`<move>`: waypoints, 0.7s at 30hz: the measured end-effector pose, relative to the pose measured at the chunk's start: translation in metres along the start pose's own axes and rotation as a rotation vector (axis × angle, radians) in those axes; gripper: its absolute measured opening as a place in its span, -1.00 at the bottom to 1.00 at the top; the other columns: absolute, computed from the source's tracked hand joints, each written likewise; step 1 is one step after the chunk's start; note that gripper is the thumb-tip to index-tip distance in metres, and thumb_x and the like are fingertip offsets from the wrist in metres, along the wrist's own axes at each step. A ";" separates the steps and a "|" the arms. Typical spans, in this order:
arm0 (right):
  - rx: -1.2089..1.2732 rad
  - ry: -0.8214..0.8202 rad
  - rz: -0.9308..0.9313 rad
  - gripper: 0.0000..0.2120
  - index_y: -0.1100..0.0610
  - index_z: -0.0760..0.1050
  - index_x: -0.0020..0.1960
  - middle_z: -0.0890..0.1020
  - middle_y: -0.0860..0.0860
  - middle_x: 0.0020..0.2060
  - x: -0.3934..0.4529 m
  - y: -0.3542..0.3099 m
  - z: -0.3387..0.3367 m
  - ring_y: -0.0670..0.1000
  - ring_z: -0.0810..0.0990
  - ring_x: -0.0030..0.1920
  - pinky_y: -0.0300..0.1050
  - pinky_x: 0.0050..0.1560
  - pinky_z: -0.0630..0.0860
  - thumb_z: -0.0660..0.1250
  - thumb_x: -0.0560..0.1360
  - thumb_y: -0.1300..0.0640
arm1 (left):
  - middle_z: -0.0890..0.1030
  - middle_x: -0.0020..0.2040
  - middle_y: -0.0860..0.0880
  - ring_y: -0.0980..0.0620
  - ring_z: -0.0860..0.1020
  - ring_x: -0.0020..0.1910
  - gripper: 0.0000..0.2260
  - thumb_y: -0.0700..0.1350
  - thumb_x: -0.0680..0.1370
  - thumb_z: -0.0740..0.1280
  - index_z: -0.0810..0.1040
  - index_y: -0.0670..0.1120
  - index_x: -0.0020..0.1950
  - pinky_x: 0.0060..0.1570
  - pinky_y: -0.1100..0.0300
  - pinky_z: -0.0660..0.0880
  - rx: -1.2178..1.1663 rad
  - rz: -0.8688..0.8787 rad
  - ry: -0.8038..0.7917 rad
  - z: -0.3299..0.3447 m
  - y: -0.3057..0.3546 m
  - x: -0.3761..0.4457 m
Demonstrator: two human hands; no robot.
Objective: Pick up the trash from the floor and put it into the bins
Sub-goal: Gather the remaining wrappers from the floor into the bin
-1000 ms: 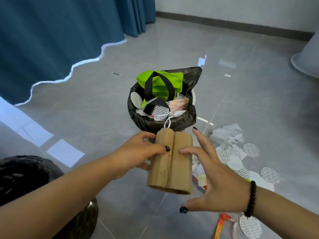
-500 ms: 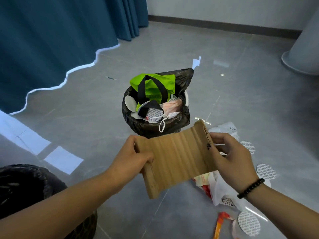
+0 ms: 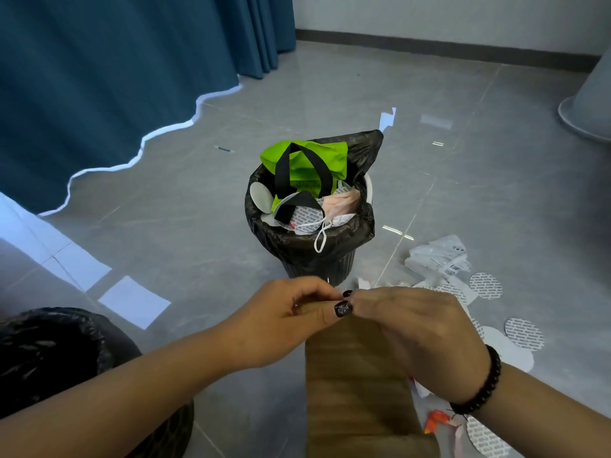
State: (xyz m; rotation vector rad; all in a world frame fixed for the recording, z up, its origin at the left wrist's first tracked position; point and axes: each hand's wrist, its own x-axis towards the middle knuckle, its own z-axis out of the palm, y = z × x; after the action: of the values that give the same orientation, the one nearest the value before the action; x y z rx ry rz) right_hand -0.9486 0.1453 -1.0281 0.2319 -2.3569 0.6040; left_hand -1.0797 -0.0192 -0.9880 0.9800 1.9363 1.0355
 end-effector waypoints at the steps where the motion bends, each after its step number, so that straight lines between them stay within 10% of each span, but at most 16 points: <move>1: -0.032 0.000 -0.043 -0.81 0.18 0.67 -0.03 0.70 0.01 -0.03 0.001 0.000 -0.001 -0.04 0.68 -0.04 -0.16 -0.03 0.60 0.39 0.38 0.30 | 0.67 -0.03 0.03 0.05 0.63 -0.03 -0.72 0.09 0.43 0.36 0.64 0.05 0.08 0.02 0.03 0.59 -0.004 0.000 0.006 0.000 0.000 0.000; 9: 0.122 -0.082 0.121 -0.78 0.12 0.63 0.08 0.66 -0.05 0.05 -0.006 0.005 -0.004 -0.12 0.62 0.06 -0.23 0.07 0.54 0.35 0.50 0.05 | 0.70 -0.07 0.11 0.19 0.65 -0.15 -0.82 -0.07 0.49 0.42 0.67 0.02 0.09 -0.14 0.20 0.60 0.347 0.326 0.108 -0.008 -0.004 -0.003; 14: 0.416 -0.123 0.318 -0.78 0.05 0.64 0.06 0.67 -0.17 -0.13 -0.001 0.013 -0.012 -0.16 0.64 -0.14 -0.27 -0.19 0.57 0.35 0.48 0.01 | 0.69 -0.04 0.11 0.26 0.64 -0.11 -0.77 -0.05 0.46 0.39 0.65 -0.03 0.11 -0.12 0.32 0.59 0.418 0.507 0.235 -0.011 -0.010 -0.005; 21: 0.109 -0.025 0.037 -0.81 0.24 0.63 0.03 0.68 0.03 -0.10 0.001 0.004 -0.010 -0.09 0.63 -0.09 -0.34 -0.01 0.52 0.34 0.52 0.15 | 0.67 -0.07 -0.03 -0.01 0.65 -0.08 -0.75 0.10 0.46 0.41 0.62 0.03 0.08 -0.07 0.13 0.61 -0.046 0.086 -0.023 -0.013 -0.010 -0.003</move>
State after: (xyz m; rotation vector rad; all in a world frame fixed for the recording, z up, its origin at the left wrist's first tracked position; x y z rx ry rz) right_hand -0.9448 0.1540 -1.0221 0.2464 -2.3592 0.7532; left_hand -1.0922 -0.0300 -0.9902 1.0525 1.8577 1.1081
